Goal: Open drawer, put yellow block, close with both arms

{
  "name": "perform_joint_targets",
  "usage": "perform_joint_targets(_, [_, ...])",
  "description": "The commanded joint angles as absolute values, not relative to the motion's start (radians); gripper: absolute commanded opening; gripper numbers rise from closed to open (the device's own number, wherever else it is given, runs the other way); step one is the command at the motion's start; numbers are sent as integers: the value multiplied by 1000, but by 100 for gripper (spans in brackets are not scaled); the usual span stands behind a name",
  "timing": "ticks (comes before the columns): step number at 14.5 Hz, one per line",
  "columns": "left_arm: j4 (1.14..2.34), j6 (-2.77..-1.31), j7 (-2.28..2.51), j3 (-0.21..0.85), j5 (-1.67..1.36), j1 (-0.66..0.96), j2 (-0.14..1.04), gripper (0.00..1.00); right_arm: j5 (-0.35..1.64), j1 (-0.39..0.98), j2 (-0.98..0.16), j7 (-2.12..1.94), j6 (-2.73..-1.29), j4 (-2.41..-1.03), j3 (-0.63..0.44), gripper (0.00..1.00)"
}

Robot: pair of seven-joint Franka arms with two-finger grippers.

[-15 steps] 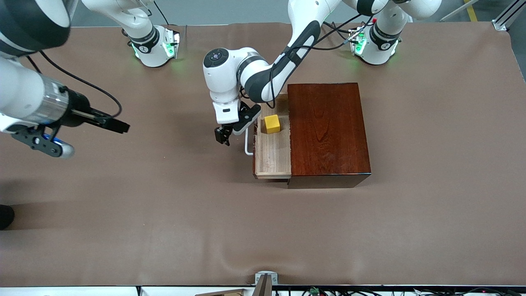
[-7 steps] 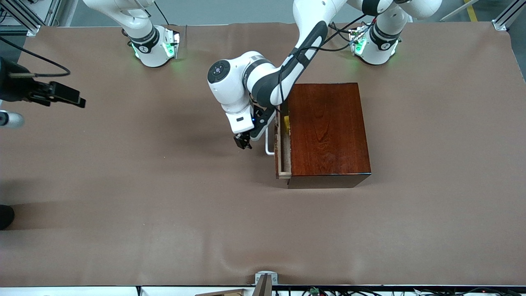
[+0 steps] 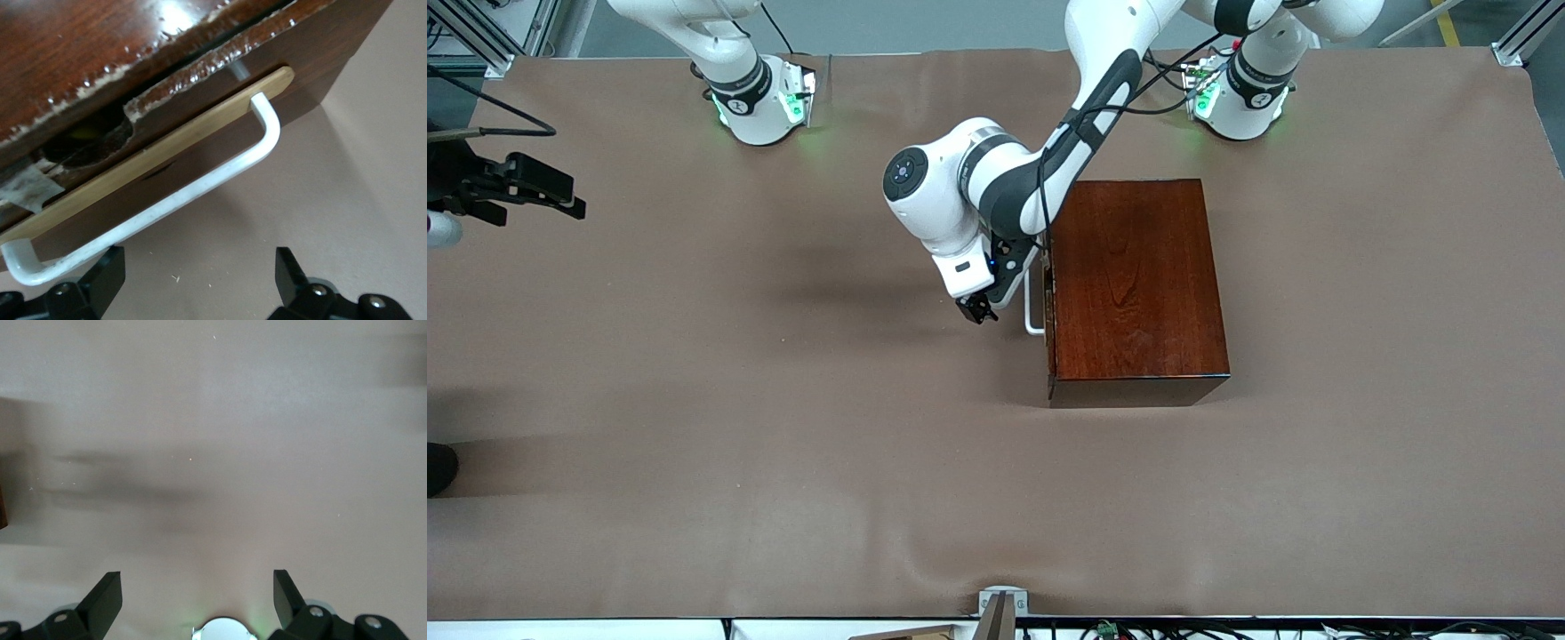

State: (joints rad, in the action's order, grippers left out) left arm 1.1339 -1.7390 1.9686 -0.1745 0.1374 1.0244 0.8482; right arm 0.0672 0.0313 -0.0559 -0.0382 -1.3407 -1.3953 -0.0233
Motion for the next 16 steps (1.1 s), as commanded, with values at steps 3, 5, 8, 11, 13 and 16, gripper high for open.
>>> perform_joint_targets(3, [1157, -1681, 1971, -178, 167, 1029, 828, 100, 40, 3, 57, -90, -1410, -1540, -6, 100])
perform_joint_targets(5, [1152, -1683, 1965, -176, 182, 1035, 830, 100, 37, -23, 54, -132, -1417, -1537, -5, 100])
perform_joint_targets(8, [1138, -1710, 1867, -172, 202, 1034, 824, 100, 35, -28, 52, -133, -1416, -1531, -5, 100])
perform_joint_targets(11, [1132, -1775, 1735, -182, 201, 1016, 743, 100, 2, -25, 49, -170, -1407, -1519, -2, 100])
perform_joint_targets(13, [1135, -1779, 1633, -193, 202, 996, 684, 100, 2, -26, 49, -170, -1399, -1517, -2, 100])
perform_joint_targets(16, [1153, -1770, 1472, -192, 207, 942, 582, 100, 0, -26, 49, -170, -1394, -1516, -2, 100])
